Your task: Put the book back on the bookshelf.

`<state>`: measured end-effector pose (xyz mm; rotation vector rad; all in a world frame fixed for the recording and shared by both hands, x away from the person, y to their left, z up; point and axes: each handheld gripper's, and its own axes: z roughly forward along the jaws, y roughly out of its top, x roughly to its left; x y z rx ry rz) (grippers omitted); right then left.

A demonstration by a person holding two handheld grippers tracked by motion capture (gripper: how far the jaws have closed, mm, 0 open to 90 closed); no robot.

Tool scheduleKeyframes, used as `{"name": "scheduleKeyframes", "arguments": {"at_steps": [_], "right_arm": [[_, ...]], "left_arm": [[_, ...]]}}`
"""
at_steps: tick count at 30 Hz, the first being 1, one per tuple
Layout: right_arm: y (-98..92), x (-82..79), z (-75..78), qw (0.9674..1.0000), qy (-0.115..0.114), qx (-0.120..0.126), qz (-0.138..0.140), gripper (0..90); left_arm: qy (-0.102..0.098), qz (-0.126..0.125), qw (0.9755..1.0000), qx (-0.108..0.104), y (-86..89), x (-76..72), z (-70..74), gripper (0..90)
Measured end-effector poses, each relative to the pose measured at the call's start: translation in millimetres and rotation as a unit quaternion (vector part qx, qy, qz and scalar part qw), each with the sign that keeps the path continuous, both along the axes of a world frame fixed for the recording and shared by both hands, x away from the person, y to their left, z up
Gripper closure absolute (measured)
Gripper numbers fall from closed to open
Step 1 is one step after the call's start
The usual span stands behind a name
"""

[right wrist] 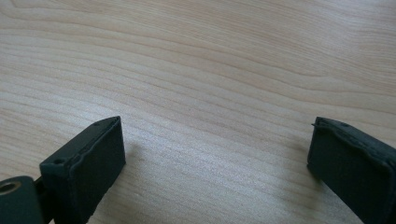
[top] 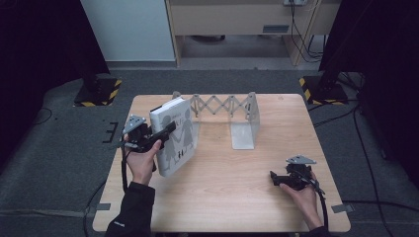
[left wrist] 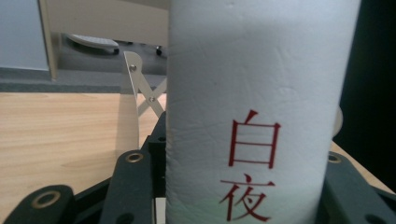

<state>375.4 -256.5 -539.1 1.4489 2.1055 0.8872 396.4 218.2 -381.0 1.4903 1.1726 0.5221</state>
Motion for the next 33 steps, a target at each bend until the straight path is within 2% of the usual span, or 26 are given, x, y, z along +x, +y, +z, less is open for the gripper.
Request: {"name": "scheduleKeyframes", "arguments": {"at_steps": [8, 15, 17, 23, 24, 27, 33], "right_arm": [[-0.1, 0.0, 0.0, 1.0000, 0.000, -0.001, 0.000, 4.4], [0.0, 0.1, -0.1, 1.0000, -0.001, -0.001, 0.000, 4.4], [0.0, 0.1, 0.0, 1.0000, -0.001, -0.001, -0.001, 4.4], [0.0, 0.0, 0.0, 1.0000, 0.000, 0.000, 0.000, 4.4], [0.0, 0.0, 0.0, 1.0000, 0.000, 0.000, 0.000, 4.4], [0.0, 0.0, 0.0, 1.0000, 0.000, 0.000, 0.000, 4.4], [-0.1, 0.1, 0.0, 1.0000, -0.001, -0.001, 0.000, 4.4]], "left_arm": [[-0.012, 0.021, 0.9997, 0.005, -11.9, 21.7, -1.4, 52.1], [-0.008, 0.027, 0.9996, 0.001, -22.1, 38.9, -9.8, 52.1], [-0.013, 0.031, 0.9994, 0.005, -25.0, 41.8, -13.7, 52.1], [-0.011, 0.035, 0.9992, 0.018, -29.7, 48.5, -20.3, 52.1], [-0.015, 0.038, 0.9988, 0.027, -31.8, 50.1, -22.3, 52.1], [-0.017, 0.042, 0.9983, 0.035, -33.1, 52.8, -24.8, 52.1], [-0.020, 0.042, 0.9984, 0.032, -31.6, 56.2, -30.9, 52.0]]}}
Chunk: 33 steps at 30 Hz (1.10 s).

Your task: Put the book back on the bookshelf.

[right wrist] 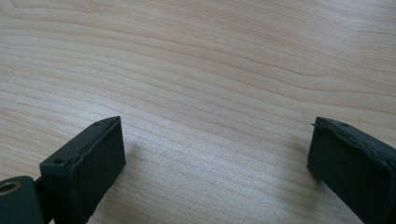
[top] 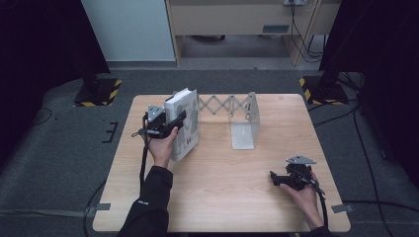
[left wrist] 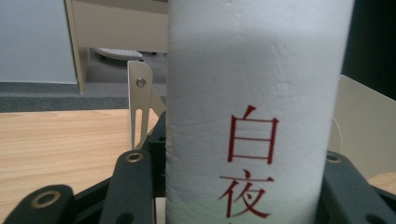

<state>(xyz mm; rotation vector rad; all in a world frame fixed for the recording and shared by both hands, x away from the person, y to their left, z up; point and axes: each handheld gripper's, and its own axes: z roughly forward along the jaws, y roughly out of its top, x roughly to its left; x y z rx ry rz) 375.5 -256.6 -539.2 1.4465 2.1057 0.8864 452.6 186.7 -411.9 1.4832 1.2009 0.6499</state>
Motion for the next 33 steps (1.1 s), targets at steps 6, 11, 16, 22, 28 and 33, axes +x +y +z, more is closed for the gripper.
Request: {"name": "scheduleKeyframes", "arguments": {"at_steps": [6, 11, 16, 22, 28, 33], "right_arm": [[0.1, 0.0, 0.0, 1.0000, 0.000, 0.000, 0.000, 4.4], [0.2, -0.2, 0.2, 1.0000, 0.001, 0.001, 0.000, 4.4], [0.6, -0.4, 0.1, 1.0000, 0.001, 0.000, 0.005, 4.4], [0.9, -0.5, 0.1, 1.0000, 0.001, 0.001, 0.005, 4.4], [1.2, -0.6, 0.1, 1.0000, 0.002, 0.001, 0.005, 4.2], [1.2, -0.6, 0.2, 1.0000, 0.002, 0.001, 0.005, 4.2]], "left_arm": [[-0.005, 0.000, 1.0000, 0.007, -1.0, -0.3, -5.4, 51.9], [-0.004, -0.010, 0.9998, 0.015, 2.3, -5.3, -6.6, 51.5], [-0.005, -0.017, 0.9996, 0.023, 6.3, -15.2, -9.7, 51.3], [-0.005, -0.024, 0.9990, 0.039, 7.3, -30.2, -13.9, 51.3], [0.000, -0.022, 0.9983, 0.053, 5.1, -42.4, -17.0, 51.2], [0.005, -0.019, 0.9984, 0.054, 8.8, -49.6, -20.9, 51.2]]}}
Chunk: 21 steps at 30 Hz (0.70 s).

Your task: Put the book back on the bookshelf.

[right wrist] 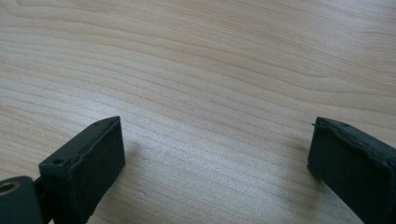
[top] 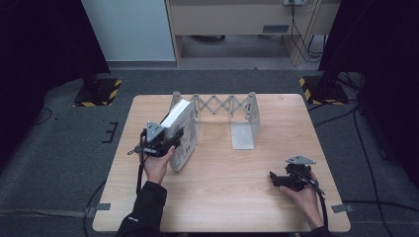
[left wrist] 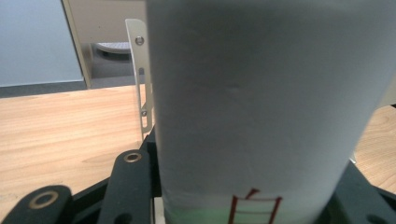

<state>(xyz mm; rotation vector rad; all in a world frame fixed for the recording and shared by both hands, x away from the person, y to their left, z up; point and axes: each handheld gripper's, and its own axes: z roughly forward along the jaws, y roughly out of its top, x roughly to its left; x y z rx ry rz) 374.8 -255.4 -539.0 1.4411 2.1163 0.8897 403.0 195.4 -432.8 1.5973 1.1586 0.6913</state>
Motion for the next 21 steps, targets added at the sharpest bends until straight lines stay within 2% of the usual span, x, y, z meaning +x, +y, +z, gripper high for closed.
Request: {"name": "scheduleKeyframes", "arguments": {"at_steps": [8, 21], "right_arm": [[0.0, 0.0, 0.0, 1.0000, 0.001, -0.001, 0.000, 4.1], [0.0, 0.2, 0.1, 1.0000, 0.001, -0.001, 0.001, 3.9]], "left_arm": [[0.011, -0.001, 0.9999, 0.008, 3.5, -11.0, -6.2, 51.2], [-0.016, 0.015, 0.9997, 0.011, -7.4, -10.2, -12.8, 51.3]]}}
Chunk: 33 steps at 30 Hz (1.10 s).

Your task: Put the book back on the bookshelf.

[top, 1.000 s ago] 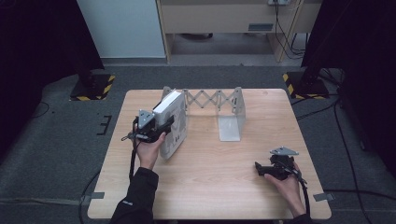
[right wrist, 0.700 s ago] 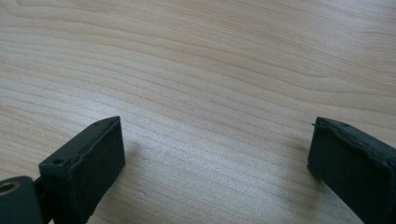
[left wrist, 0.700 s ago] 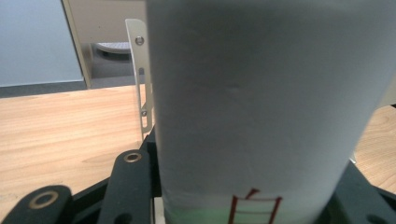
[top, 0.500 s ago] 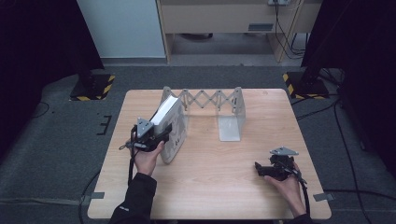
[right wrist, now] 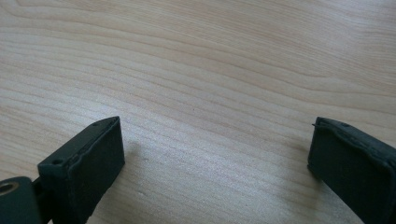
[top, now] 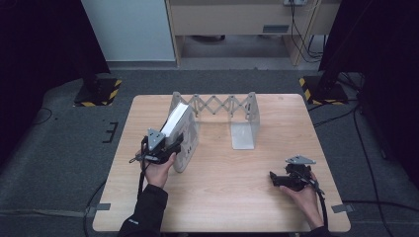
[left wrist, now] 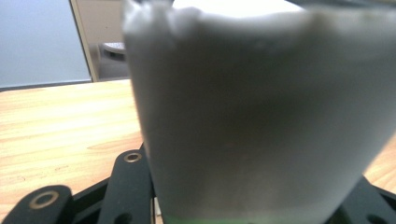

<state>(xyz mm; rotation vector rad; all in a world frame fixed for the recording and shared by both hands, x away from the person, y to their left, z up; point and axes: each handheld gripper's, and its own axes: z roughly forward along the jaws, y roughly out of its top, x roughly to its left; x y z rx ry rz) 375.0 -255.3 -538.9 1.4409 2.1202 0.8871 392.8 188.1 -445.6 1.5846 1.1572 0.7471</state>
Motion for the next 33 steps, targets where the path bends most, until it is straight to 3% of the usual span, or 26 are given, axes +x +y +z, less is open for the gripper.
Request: {"name": "scheduleKeyframes", "arguments": {"at_steps": [11, 18, 25, 27, 29, 31, 33], "right_arm": [[0.2, 0.3, -0.2, 1.0000, -0.001, -0.001, 0.000, 3.8], [0.3, 0.7, -0.3, 1.0000, -0.002, -0.001, 0.000, 3.8], [0.4, 0.7, -0.3, 1.0000, -0.002, -0.001, 0.000, 3.8], [0.3, 0.7, -0.3, 1.0000, -0.002, -0.001, 0.000, 3.8], [0.3, 0.7, -0.3, 1.0000, -0.002, -0.001, 0.000, 3.8], [0.4, 0.7, -0.3, 1.0000, -0.002, -0.001, 0.000, 3.8], [0.4, 0.7, -0.3, 1.0000, -0.002, -0.001, 0.000, 3.8]], "left_arm": [[-0.021, 0.013, 0.9997, 0.007, -10.6, 10.9, -3.7, 51.4], [-0.029, 0.009, 0.9995, -0.002, -11.5, 19.6, -6.7, 50.9], [-0.018, -0.011, 0.9994, -0.029, -4.9, 17.6, -12.4, 44.5], [-0.020, -0.014, 0.9994, -0.023, -2.9, 16.0, -14.1, 42.9], [-0.005, -0.023, 0.9996, -0.017, 0.7, 11.0, -17.1, 40.8], [-0.009, -0.028, 0.9990, -0.033, 5.2, 5.3, -21.9, 40.9], [-0.004, -0.031, 0.9989, -0.035, 7.5, 3.4, -24.4, 39.7]]}}
